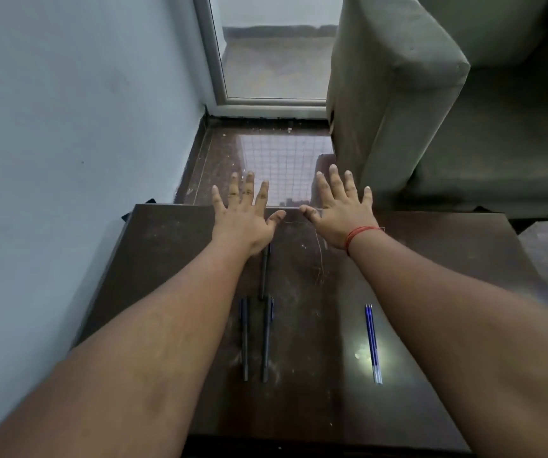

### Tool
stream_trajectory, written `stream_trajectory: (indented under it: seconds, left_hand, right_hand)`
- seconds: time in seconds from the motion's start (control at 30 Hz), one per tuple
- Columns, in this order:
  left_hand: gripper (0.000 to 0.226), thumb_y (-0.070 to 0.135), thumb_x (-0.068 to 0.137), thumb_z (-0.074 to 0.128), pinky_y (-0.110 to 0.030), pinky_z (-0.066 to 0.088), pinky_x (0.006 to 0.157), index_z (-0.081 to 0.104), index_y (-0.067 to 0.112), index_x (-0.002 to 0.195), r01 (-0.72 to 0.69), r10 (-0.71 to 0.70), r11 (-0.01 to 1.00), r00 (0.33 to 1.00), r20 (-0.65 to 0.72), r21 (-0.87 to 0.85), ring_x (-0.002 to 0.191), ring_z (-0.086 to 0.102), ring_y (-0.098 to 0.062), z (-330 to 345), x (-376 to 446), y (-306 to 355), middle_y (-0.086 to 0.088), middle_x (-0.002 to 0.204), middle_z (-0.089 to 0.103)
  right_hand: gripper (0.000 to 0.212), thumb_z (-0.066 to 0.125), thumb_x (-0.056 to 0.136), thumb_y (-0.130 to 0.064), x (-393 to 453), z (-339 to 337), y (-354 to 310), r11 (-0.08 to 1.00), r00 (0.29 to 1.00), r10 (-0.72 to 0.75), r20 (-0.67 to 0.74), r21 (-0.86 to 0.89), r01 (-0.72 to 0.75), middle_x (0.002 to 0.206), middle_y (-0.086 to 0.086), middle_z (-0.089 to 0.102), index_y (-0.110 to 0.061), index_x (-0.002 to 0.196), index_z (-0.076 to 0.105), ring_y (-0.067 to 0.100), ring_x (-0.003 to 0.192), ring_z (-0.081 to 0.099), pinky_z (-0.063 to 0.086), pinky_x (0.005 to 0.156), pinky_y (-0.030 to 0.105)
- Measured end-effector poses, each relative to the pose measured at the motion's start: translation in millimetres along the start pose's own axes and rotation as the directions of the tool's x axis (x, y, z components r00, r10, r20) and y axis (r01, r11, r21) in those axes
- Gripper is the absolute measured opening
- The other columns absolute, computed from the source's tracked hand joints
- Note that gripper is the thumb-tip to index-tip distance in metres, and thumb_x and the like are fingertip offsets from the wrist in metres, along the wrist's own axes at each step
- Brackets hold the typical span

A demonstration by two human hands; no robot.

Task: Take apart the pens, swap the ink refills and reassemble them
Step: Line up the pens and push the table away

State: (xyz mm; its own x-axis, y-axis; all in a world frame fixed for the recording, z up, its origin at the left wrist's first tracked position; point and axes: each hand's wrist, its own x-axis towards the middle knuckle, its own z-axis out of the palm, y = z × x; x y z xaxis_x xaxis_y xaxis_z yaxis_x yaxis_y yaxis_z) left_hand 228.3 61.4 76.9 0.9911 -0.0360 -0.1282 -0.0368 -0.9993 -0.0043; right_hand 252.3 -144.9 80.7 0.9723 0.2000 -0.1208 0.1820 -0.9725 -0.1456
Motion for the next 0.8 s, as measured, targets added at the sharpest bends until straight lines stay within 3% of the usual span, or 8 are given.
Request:
stream_trajectory:
  seconds: [0.17, 0.27, 0.4, 0.47, 0.53, 0.6, 0.8]
  left_hand:
    - [0.079, 0.072, 0.090, -0.008, -0.067, -0.008, 0.117, -0.020, 0.030, 0.156, 0.002, 0.000, 0.999, 0.999, 0.034, -0.037, 0.149, -0.028, -0.034, -80, -39, 0, -0.006, 0.164, -0.026]
    - [0.079, 0.072, 0.091, -0.007, -0.068, -0.006, 0.117, -0.017, 0.029, 0.157, -0.004, 0.007, 0.999, 0.998, 0.063, -0.045, 0.150, -0.025, -0.034, -96, -65, 1, -0.007, 0.165, -0.023]
    - [0.078, 0.070, 0.093, -0.003, -0.066, -0.005, 0.118, -0.014, 0.028, 0.158, 0.029, -0.020, 0.998, 0.989, 0.145, -0.057, 0.151, -0.024, -0.032, -75, -90, -5, -0.005, 0.166, -0.020]
    - [0.077, 0.068, 0.094, -0.002, -0.066, -0.006, 0.119, -0.014, 0.027, 0.158, 0.050, -0.040, 0.998, 0.978, 0.202, -0.042, 0.151, -0.024, -0.032, -54, -98, -11, -0.004, 0.166, -0.021]
    - [0.076, 0.067, 0.095, 0.000, -0.066, -0.006, 0.119, -0.013, 0.027, 0.158, 0.069, -0.058, 0.997, 0.967, 0.250, -0.035, 0.151, -0.024, -0.033, -33, -105, -18, -0.005, 0.166, -0.020]
    - [0.075, 0.067, 0.096, 0.002, -0.065, -0.007, 0.119, -0.013, 0.027, 0.158, 0.073, -0.063, 0.997, 0.960, 0.274, -0.026, 0.151, -0.023, -0.033, -13, -110, -26, -0.005, 0.167, -0.019]
    - [0.074, 0.066, 0.096, 0.001, -0.065, -0.005, 0.119, -0.012, 0.027, 0.158, 0.101, -0.093, 0.995, 0.940, 0.328, -0.009, 0.152, -0.022, -0.033, 29, -119, -42, -0.005, 0.167, -0.019]
  right_hand:
    - [0.076, 0.011, 0.094, -0.070, -39, -69, -27, 0.994, 1.000, 0.020, 0.011, 0.105, -0.021, 0.164, -0.005, -0.016, -0.030, 0.156, -0.005, 0.023, 0.151, -0.015, -0.003, 0.119, 0.058]
    - [0.073, 0.015, 0.096, -0.066, -70, -73, -44, 0.994, 0.996, -0.009, 0.086, 0.109, 0.000, 0.164, -0.005, -0.014, -0.030, 0.156, -0.005, 0.023, 0.151, -0.013, 0.000, 0.120, 0.057]
    - [0.072, 0.029, 0.099, -0.056, -92, -37, -64, 0.996, 0.974, -0.032, 0.224, 0.088, 0.012, 0.166, -0.001, -0.003, -0.024, 0.157, 0.001, 0.026, 0.152, -0.002, 0.010, 0.121, 0.052]
    - [0.066, 0.040, 0.099, -0.048, -94, -15, -73, 0.997, 0.968, -0.032, 0.250, 0.079, 0.013, 0.160, 0.008, 0.024, -0.015, 0.153, 0.021, 0.031, 0.147, 0.021, 0.027, 0.116, 0.047]
    - [0.050, 0.047, 0.098, -0.043, -88, 2, -82, 0.996, 0.970, 0.006, 0.242, 0.087, -0.028, 0.139, 0.012, 0.049, -0.010, 0.136, 0.046, 0.032, 0.129, 0.042, 0.043, 0.103, 0.044]
    - [0.044, 0.048, 0.098, -0.041, -79, 16, -93, 0.989, 0.963, 0.059, 0.264, 0.113, -0.092, 0.127, 0.012, 0.055, -0.009, 0.126, 0.054, 0.032, 0.120, 0.047, 0.046, 0.096, 0.043]
    - [0.041, 0.047, 0.097, -0.042, -55, 51, -122, 0.986, 0.948, 0.119, 0.295, 0.077, -0.148, 0.122, 0.010, 0.060, -0.011, 0.122, 0.059, 0.031, 0.117, 0.049, 0.044, 0.092, 0.043]
